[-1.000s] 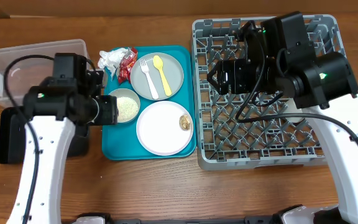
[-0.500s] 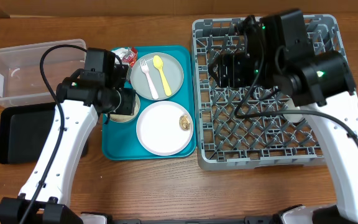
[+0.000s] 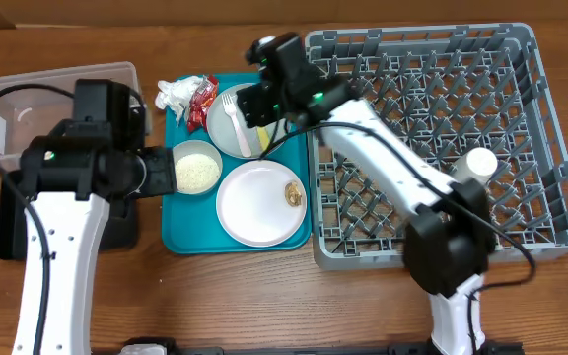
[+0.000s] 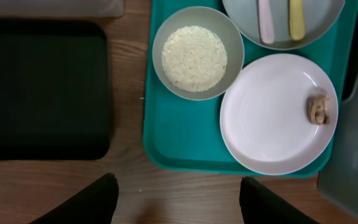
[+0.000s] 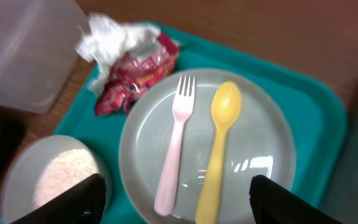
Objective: Sort waste into correct bins and load items into the dishwasher rack
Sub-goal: 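Lower the right gripper and grasp the yellow spoon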
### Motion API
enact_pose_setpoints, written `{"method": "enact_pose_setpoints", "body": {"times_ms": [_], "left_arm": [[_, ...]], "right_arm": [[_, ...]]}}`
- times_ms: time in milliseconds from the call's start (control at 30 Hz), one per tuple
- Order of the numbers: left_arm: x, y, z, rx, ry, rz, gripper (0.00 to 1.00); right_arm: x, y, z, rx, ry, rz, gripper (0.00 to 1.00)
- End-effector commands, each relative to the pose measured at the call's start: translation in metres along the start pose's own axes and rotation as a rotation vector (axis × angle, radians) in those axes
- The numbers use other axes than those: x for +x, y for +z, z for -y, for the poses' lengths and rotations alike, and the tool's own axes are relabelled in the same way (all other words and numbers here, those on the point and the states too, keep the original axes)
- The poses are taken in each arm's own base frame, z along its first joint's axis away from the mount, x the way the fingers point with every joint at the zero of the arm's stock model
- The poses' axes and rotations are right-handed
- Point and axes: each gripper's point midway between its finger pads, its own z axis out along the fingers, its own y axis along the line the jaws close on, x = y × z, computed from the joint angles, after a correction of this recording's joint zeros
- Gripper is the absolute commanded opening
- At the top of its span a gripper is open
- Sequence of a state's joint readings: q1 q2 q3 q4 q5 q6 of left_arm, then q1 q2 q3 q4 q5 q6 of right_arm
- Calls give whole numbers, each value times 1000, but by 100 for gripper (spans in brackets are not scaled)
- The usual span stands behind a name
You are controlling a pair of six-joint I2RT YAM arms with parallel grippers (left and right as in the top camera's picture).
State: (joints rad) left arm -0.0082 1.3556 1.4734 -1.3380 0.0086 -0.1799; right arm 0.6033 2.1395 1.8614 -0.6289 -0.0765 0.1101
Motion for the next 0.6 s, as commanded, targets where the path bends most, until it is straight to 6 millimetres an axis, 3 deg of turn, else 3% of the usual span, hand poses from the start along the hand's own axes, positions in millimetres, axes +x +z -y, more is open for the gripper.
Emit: {"method": "enact_pose_setpoints", "body": {"times_ms": [0, 33, 100, 133, 300, 567], "left_arm": [[1, -41, -13, -9, -59, 137, 65], [4, -54, -16, -19, -62, 181, 70], [10, -66, -20, -28, -66, 214, 79], [16, -72, -22, -37, -67, 227, 100], [38, -86, -31, -72, -70, 232, 100], [39, -83, -32, -77, -69, 208, 100]], "right_arm": [[30, 47, 5, 32, -22, -68, 76], [45, 64, 6, 35, -25, -99, 74], [55, 76, 13, 65, -24, -119, 70], [59, 81, 18, 85, -25, -124, 70], [69, 97, 24, 97, -44, -138, 67], [59, 104, 38, 163, -49, -81, 58]]}}
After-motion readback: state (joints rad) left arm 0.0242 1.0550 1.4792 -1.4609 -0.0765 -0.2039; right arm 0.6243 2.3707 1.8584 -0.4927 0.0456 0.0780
